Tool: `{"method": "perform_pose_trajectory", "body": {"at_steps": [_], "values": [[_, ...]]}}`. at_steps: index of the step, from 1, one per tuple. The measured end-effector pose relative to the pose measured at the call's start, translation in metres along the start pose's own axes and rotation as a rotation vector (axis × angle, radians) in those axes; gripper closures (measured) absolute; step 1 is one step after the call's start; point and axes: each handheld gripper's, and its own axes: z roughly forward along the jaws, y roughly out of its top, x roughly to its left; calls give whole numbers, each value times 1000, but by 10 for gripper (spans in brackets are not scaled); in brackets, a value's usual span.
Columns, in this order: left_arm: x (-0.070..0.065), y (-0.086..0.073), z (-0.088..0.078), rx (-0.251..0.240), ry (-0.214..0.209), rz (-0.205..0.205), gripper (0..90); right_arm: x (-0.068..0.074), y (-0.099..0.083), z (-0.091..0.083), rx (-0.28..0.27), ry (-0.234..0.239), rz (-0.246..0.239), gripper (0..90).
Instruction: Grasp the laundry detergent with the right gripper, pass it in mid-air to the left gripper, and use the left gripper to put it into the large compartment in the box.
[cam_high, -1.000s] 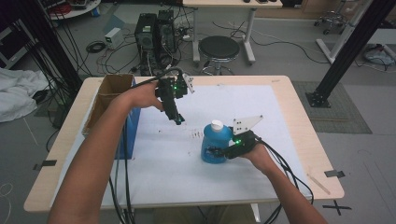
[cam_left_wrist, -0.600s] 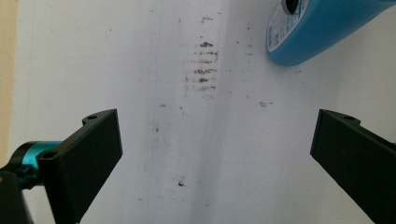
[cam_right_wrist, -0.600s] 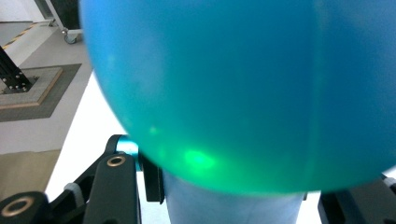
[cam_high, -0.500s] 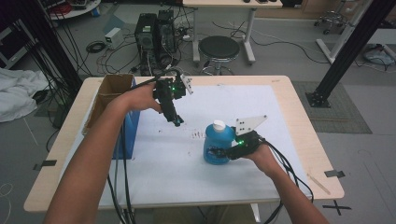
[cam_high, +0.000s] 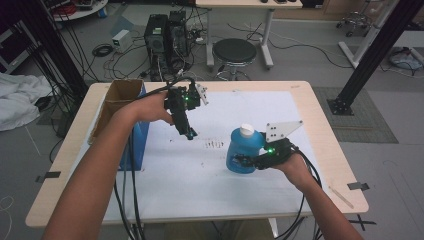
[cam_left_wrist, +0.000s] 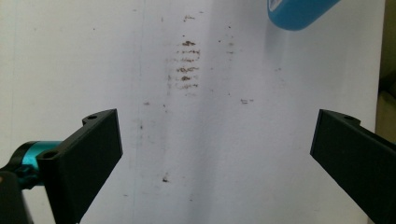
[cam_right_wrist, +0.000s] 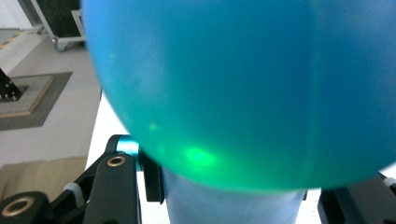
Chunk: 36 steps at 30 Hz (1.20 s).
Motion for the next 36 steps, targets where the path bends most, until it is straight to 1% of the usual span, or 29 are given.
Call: {"method": "perform_pose_trajectory", "body": {"at_steps": [2, 5, 7, 13, 20, 24, 28, 31, 33, 36], "values": [[-2, 0, -2, 1, 2, 0, 22, 2, 2, -4, -14, -5, 10, 448], [-5, 0, -4, -1, 9, -1, 22, 4, 5, -9, -21, -18, 10, 448], [-7, 0, -6, -4, 13, -3, 22, 6, 6, -11, -18, -25, 7, 448], [-15, 2, -8, 0, 17, 11, 21, 15, 9, -15, -5, -35, 6, 447], [-24, 5, -10, -6, 22, 19, 22, 25, 14, -21, -19, -49, 9, 447], [-29, 7, -10, -1, 15, 20, 22, 27, 15, -23, -17, -53, 15, 447], [-31, 8, -10, 4, 13, 18, 22, 28, 22, -21, -22, -50, 6, 447], [-33, 9, -11, 4, 11, 21, 22, 29, 29, -18, -32, -38, 0, 447], [-35, 9, -12, 9, 5, 20, 22, 28, 32, -14, -40, -30, -7, 447], [-38, 9, -12, 21, -11, 18, 22, 24, 33, -8, -44, -17, -12, 447]]}}
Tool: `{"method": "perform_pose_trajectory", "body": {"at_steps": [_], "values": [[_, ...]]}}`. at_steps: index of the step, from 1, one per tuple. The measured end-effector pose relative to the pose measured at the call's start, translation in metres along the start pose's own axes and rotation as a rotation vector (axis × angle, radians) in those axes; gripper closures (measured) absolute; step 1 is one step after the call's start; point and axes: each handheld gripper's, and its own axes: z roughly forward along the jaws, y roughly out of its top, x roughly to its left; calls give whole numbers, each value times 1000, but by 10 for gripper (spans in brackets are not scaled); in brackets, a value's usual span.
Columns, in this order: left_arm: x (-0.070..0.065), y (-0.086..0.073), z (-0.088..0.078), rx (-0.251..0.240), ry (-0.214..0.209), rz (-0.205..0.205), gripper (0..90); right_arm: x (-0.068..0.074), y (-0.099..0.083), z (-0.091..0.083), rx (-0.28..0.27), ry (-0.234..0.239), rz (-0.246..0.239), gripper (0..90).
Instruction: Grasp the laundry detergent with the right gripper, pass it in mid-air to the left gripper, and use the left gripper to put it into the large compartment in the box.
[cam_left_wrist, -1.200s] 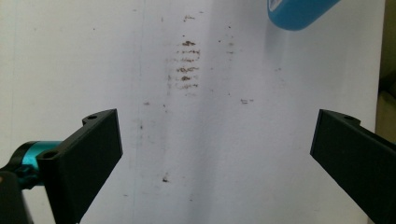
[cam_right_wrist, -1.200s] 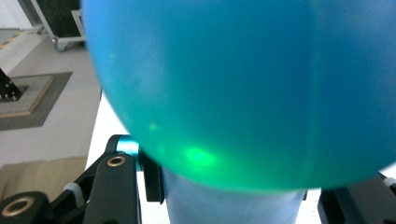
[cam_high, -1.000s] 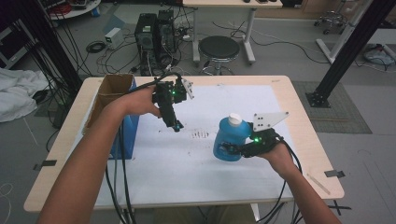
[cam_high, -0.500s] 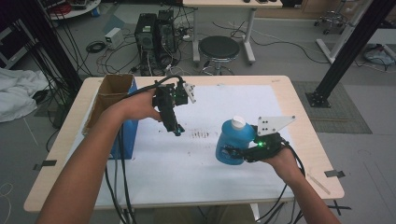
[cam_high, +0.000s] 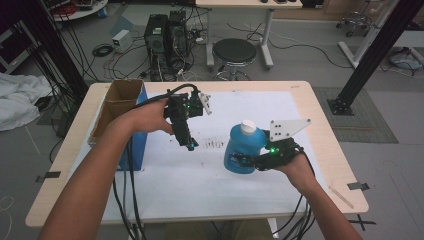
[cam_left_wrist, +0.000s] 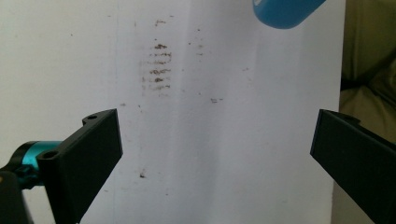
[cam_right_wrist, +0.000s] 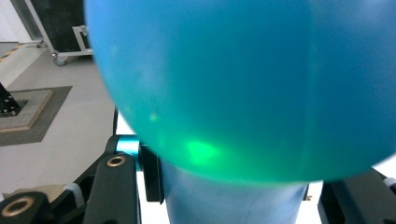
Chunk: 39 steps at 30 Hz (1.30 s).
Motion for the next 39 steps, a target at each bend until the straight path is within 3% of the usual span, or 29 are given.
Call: {"method": "perform_pose_trajectory", "body": {"at_steps": [5, 10, 22, 39], "values": [[-3, 0, -3, 8, -15, 2, 22, -7, -3, 10, 24, 25, 0, 447], [-7, 2, -4, 33, -65, -5, 21, -15, -7, 19, 33, 56, 0, 447], [-16, 17, -16, 37, -57, 36, 22, -27, -3, 35, 47, 117, -24, 448], [-17, 35, -23, 47, -75, 17, 21, -35, 9, 53, 118, 198, -55, 447]]}}
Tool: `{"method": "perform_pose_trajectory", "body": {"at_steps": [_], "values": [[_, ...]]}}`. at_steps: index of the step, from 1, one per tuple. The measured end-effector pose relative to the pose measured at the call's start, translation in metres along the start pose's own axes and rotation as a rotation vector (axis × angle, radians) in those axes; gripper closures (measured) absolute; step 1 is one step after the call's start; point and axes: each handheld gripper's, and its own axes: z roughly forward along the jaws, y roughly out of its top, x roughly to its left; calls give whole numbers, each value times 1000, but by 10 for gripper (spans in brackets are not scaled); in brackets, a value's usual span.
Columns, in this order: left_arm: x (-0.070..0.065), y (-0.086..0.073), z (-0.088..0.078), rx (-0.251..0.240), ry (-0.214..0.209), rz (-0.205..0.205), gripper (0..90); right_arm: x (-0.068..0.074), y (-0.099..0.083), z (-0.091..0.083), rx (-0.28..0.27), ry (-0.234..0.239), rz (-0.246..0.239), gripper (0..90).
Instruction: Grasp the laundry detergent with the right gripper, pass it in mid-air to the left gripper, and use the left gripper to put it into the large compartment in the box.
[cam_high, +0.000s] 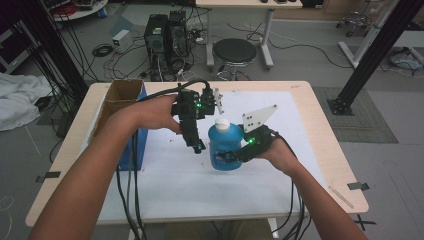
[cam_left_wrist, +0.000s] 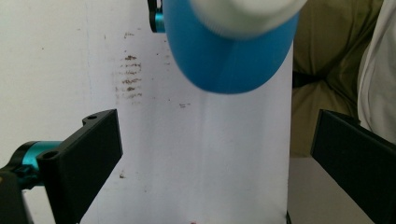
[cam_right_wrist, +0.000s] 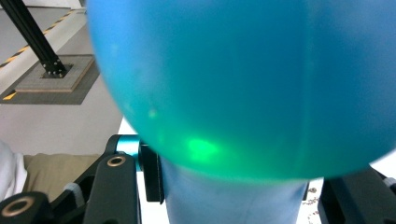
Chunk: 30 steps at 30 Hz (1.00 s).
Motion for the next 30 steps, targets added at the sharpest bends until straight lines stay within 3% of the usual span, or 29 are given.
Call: {"method": "perform_pose_trajectory", "body": {"at_steps": [14, 30], "values": [[2, 15, 4, 1, -5, 3, 22, -6, 6, 15, 22, 31, -3, 447], [8, 31, 13, 12, -9, 16, 22, -12, 12, 15, 31, 26, -4, 447]]}}
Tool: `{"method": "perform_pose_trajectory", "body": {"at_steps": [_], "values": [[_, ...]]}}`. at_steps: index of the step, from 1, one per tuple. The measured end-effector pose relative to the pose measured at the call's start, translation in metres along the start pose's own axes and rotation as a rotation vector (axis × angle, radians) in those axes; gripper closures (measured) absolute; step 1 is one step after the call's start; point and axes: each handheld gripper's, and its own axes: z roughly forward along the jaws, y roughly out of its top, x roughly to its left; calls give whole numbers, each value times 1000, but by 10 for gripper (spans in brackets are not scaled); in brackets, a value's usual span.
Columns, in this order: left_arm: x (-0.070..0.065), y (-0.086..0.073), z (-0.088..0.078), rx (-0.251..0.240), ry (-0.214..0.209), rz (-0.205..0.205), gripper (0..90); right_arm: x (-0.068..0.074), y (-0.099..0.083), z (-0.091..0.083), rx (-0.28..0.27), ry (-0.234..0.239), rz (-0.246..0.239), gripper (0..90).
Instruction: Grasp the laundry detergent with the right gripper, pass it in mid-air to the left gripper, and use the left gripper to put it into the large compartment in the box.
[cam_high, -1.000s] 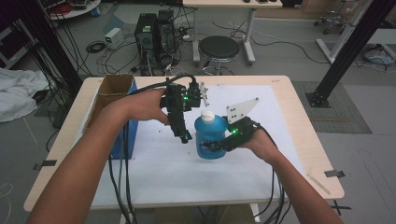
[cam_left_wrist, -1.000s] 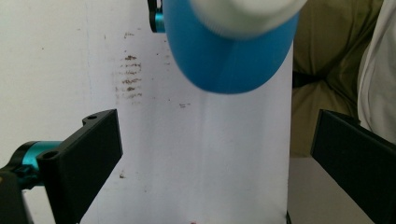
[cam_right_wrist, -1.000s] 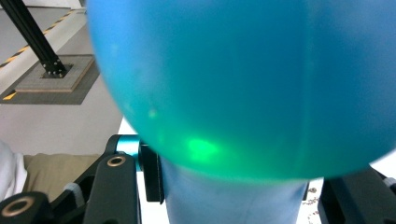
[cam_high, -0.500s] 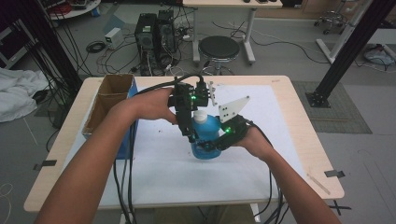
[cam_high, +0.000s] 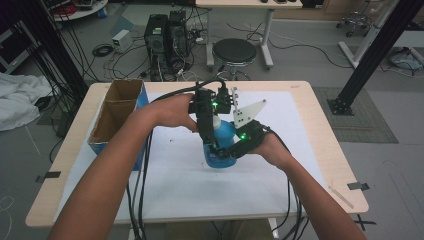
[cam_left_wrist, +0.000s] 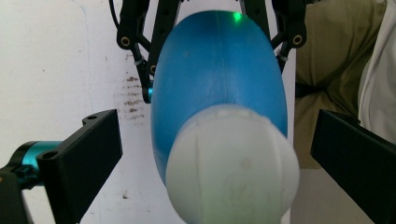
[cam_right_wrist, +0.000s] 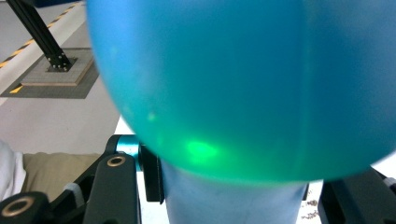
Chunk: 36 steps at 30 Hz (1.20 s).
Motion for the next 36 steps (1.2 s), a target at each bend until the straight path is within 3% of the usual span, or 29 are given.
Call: {"method": "perform_pose_trajectory", "body": {"at_steps": [16, 19, 27, 36], "values": [[2, 7, 9, 26, 11, 25, 22, 1, 0, -2, 12, -2, 8, 446], [2, 7, 8, 27, 7, 36, 92, 1, 0, -2, 10, -4, 7, 446], [2, 6, 10, 35, 8, 35, 99, 1, 0, -2, 7, -4, 7, 446], [3, 7, 11, 37, 1, 41, 188, 2, 0, -3, 7, -6, 4, 445]]}}
